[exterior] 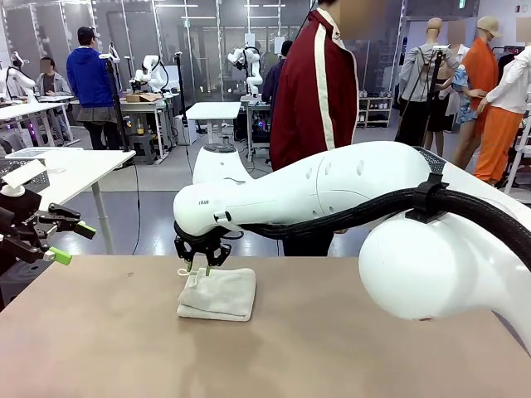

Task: Fold the towels and place them in the basket.
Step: When a person lays out a Towel with hook on the table, fold it in half twice, then stack the folded Towel with hook on the right side of the table.

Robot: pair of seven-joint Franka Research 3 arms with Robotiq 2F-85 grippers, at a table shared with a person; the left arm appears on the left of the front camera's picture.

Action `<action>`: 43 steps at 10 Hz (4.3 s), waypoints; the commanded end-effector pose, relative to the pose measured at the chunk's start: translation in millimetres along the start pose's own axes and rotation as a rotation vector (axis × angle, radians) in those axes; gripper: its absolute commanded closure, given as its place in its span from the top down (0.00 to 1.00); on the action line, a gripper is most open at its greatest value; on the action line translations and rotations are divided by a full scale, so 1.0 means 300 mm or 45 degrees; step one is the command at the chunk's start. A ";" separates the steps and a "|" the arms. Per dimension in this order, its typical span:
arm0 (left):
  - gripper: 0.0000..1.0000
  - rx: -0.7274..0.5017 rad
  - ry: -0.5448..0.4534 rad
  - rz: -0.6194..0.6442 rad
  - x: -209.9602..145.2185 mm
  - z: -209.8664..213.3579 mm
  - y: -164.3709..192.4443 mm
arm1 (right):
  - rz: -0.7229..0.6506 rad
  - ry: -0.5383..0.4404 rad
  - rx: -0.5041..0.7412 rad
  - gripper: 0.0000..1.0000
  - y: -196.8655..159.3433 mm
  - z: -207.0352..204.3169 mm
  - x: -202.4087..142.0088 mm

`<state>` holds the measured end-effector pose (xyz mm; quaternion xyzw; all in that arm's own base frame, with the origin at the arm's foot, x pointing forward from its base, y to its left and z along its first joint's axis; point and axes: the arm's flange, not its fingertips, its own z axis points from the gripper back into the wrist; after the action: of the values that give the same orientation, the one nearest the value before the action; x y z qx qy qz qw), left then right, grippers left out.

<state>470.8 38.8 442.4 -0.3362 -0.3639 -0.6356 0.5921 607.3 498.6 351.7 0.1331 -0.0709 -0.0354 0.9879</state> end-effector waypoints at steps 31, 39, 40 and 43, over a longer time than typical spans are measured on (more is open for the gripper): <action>1.00 0.002 -0.001 -0.002 0.002 0.003 -0.001 | -0.090 -0.022 -0.136 0.39 -0.387 0.206 -0.211; 1.00 0.002 -0.001 -0.002 0.002 0.003 -0.001 | -0.080 -0.085 -0.148 0.17 -0.429 0.077 -0.130; 1.00 0.002 -0.001 -0.002 0.002 0.003 -0.001 | -0.078 -0.092 -0.144 0.06 -0.430 0.070 -0.130; 1.00 0.002 -0.001 -0.002 0.002 0.003 -0.001 | -0.060 -0.099 -0.120 0.07 -0.428 0.052 -0.122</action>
<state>470.8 38.9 442.1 -0.3364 -0.3638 -0.6353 0.5924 558.8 373.3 330.1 0.0857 -0.0889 -0.0676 0.9900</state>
